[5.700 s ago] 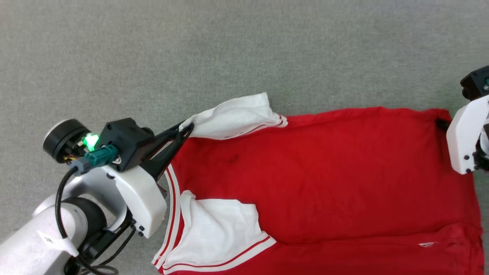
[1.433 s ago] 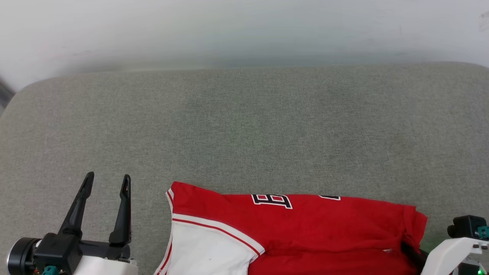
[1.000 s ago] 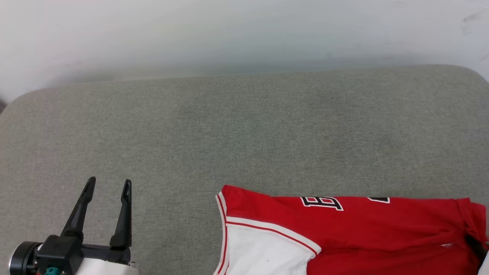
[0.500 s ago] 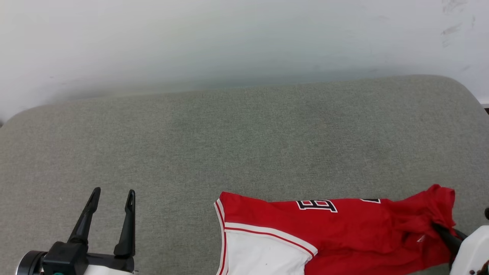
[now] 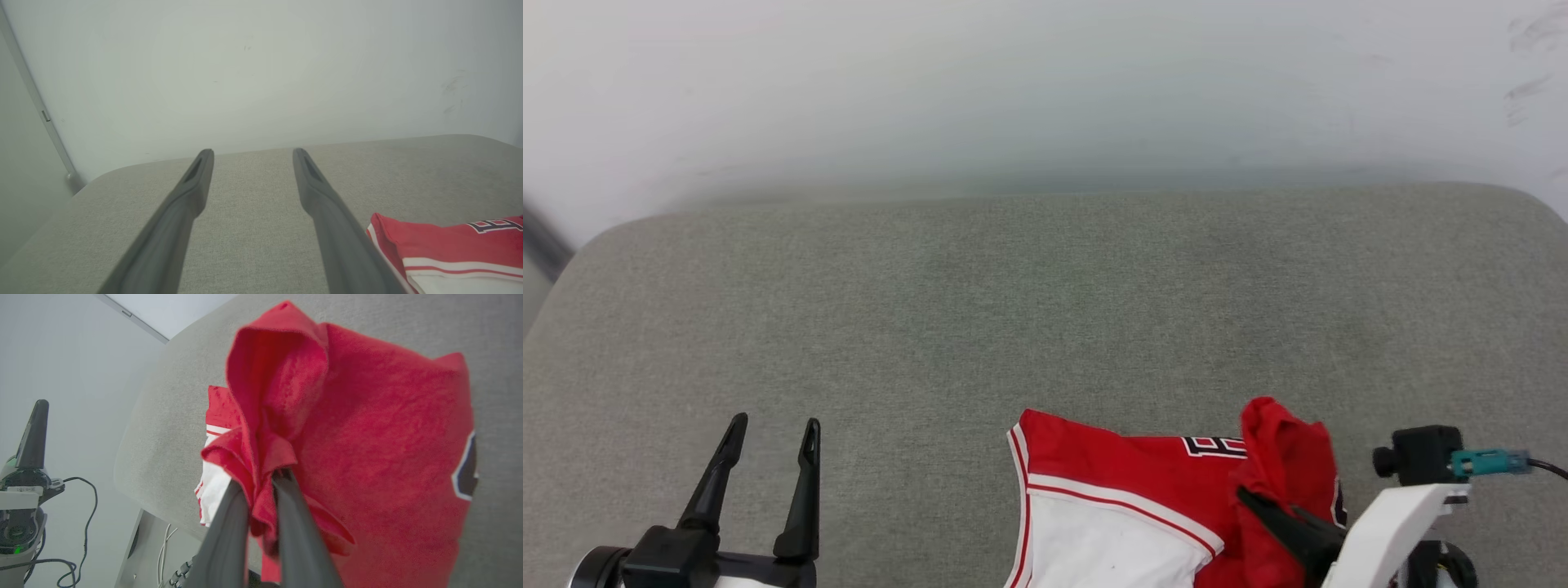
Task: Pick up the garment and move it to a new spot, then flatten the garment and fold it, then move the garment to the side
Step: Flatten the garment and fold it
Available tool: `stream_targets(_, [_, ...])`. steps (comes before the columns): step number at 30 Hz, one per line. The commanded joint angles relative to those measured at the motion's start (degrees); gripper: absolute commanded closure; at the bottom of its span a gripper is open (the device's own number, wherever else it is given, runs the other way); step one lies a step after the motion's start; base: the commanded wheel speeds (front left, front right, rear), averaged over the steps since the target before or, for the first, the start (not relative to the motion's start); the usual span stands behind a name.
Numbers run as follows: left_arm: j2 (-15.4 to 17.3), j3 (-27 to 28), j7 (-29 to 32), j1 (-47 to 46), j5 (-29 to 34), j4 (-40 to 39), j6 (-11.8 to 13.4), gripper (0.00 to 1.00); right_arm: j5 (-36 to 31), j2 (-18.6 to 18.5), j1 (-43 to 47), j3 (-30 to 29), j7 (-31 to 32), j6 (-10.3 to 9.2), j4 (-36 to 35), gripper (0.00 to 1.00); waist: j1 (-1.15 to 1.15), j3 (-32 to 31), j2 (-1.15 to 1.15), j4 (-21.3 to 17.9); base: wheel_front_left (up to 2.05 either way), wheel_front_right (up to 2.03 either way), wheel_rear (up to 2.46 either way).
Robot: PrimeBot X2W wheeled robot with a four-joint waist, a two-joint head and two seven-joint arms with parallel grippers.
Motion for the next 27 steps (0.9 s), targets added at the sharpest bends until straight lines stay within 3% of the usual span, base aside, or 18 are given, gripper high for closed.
stream_targets(1, [0.1, 0.0, -0.1, -0.1, -0.3, 0.0, -0.1, 0.00, 0.8, 1.9, -0.8, 0.6, 0.9, 0.00, -0.6, 1.00, 0.00, 0.0, 0.00, 0.6, 0.00, 0.00, 0.00])
stream_targets(5, [-0.3, 0.1, -0.1, -0.3, -0.4, 0.0, -0.1, 0.00, 1.5, 4.8, -2.5, 3.0, 1.6, 0.00, -0.5, 1.00, 0.00, 0.0, 0.00, 1.6, 0.00, 0.00, 0.00])
stream_targets(10, [-0.3, -0.4, -0.1, -0.5, -0.3, 0.0, -0.1, 0.00, 2.5, 5.3, -5.4, 7.1, 0.0, 0.00, 2.7, 1.00, 0.00, 0.0, 0.00, 2.9, 0.00, 0.00, 0.00])
stream_targets(23, [-0.9, 0.2, -0.1, -1.2, 0.2, 1.4, -0.1, 0.00, 4.8, 5.3, -12.2, 15.4, -9.1, 0.00, 20.4, 1.00, 0.00, 1.0, 0.00, 5.9, 0.00, 0.00, 0.00])
stream_targets(24, [-1.0, 0.2, -0.1, -1.2, 0.3, 1.5, -0.1, 0.00, 4.4, 5.3, -12.7, 16.1, -9.7, 0.00, 21.3, 0.61, 0.00, 1.1, 0.00, 6.0, 0.00, 0.00, 0.00])
stream_targets(25, [-1.1, 0.3, -0.1, -1.3, 0.4, 1.6, -0.1, 0.00, 4.6, 5.3, -12.8, 16.7, -9.7, 0.00, 22.5, 0.00, 0.00, 1.1, 0.00, 6.1, 0.00, 0.00, 0.00])
stream_targets(27, [-1.3, 0.4, -0.1, -1.4, 0.5, 1.7, -0.1, 0.00, 5.0, 5.3, -13.7, 18.4, -10.3, 0.00, 23.3, 0.00, 0.00, 1.1, 0.00, 6.2, 0.00, 0.00, 0.00])
